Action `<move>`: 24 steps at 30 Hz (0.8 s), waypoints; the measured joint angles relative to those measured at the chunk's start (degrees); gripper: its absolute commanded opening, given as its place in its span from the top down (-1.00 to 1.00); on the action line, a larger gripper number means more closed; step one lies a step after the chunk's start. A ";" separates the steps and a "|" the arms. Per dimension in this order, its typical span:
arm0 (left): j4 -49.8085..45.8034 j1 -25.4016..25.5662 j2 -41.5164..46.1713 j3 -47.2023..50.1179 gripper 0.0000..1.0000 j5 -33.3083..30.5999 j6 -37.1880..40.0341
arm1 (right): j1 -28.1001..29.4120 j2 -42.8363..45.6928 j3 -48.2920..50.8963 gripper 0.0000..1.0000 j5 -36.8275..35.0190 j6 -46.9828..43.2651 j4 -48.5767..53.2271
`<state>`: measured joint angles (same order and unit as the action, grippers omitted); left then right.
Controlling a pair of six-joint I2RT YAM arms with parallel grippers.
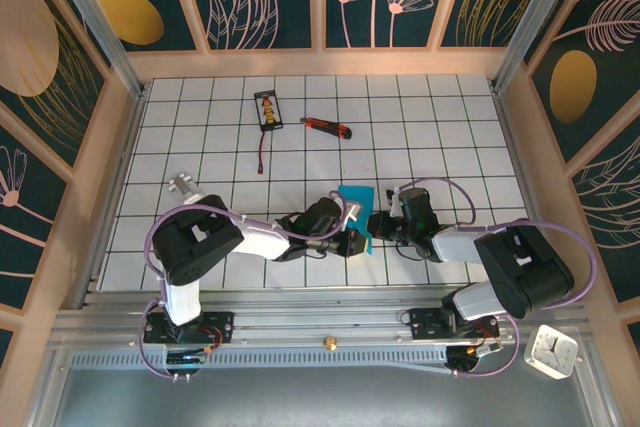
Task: Fold a paper plane with a square sheet of paper (pick it up from the middle)
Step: Third fold the triangle at the center of the table.
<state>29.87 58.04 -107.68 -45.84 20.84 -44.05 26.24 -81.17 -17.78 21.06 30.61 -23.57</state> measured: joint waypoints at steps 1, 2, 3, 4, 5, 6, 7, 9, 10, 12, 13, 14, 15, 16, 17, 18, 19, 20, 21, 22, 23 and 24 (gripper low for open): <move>0.04 0.04 -0.13 -0.02 1.00 0.17 0.00 | 0.00 0.00 -0.09 1.00 0.00 0.00 0.07; 0.13 0.07 -0.26 -0.02 1.00 0.37 0.00 | 0.00 0.00 -0.09 1.00 0.00 0.02 0.07; 0.17 0.11 -0.28 -0.02 1.00 0.50 0.00 | 0.00 0.00 -0.09 1.00 0.00 0.00 0.07; 0.22 0.15 -0.28 -0.02 1.00 0.74 0.02 | 0.00 0.00 -0.11 1.00 0.00 0.00 0.09; 0.42 0.15 -0.28 -0.02 1.00 1.07 0.02 | 0.00 0.00 -0.13 1.00 0.00 0.00 0.13; 0.48 0.15 -0.31 -0.07 1.00 1.27 0.02 | 0.00 0.00 -0.17 1.00 0.00 0.00 0.24; 0.68 0.15 -0.39 -0.11 1.00 1.49 0.00 | 0.00 0.00 -0.20 1.00 0.00 0.00 0.31; 1.03 0.15 -0.70 -0.33 1.00 1.81 0.00 | 0.00 0.00 -0.20 1.00 0.00 0.00 0.31; 1.11 0.15 -0.94 -0.48 1.00 1.95 0.00 | 0.00 0.00 -0.20 1.00 0.00 0.00 0.33; 1.22 0.15 -1.27 -0.76 1.00 2.16 0.00 | 0.00 0.00 -0.22 1.00 0.00 0.00 0.37; 1.20 0.15 -1.40 -0.87 1.00 2.25 0.00 | 0.00 0.00 -0.24 1.00 0.00 0.00 0.46; 1.20 0.15 -1.57 -1.03 1.00 2.32 0.00 | 0.00 0.00 -0.28 1.00 0.00 0.00 0.50; 1.20 0.15 -1.77 -1.22 1.00 2.32 0.00 | 0.00 0.00 -0.31 1.00 0.00 0.00 0.52; 1.18 0.15 -2.05 -1.46 1.00 2.32 0.00 | 0.00 0.00 -0.31 1.00 0.00 0.00 0.52; 1.18 0.15 -2.32 -1.73 1.00 2.32 0.00 | 0.00 0.00 -0.31 1.00 0.00 0.00 0.55; 1.18 0.15 -2.56 -1.90 1.00 2.32 0.00 | 0.00 0.00 -0.31 1.00 0.00 0.00 0.55; 1.11 0.15 -2.75 -2.08 1.00 2.32 0.00 | 0.00 0.00 -0.31 1.00 0.00 0.00 0.55; 0.92 0.15 -2.89 -2.25 1.00 2.32 0.00 | 0.00 0.00 -0.31 1.00 -0.02 -0.02 0.57; 0.68 0.15 -3.04 -2.45 1.00 2.32 0.00 | 0.00 0.00 -0.31 1.00 -0.02 -0.02 0.59; 0.52 0.15 -3.13 -2.56 1.00 2.32 0.00 | 0.00 0.00 -0.31 1.00 -0.02 0.00 0.61; 0.33 0.15 -3.17 -2.60 1.00 2.34 0.00 | 0.00 0.00 -0.31 1.00 -0.02 -0.02 0.61; 0.07 0.15 -3.21 -2.60 1.00 2.32 0.02 | 0.00 0.00 -0.33 1.00 -0.02 0.00 0.63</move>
<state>29.93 58.19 -110.89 -48.45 23.16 -44.03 26.24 -81.17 -18.11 21.04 30.61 -22.94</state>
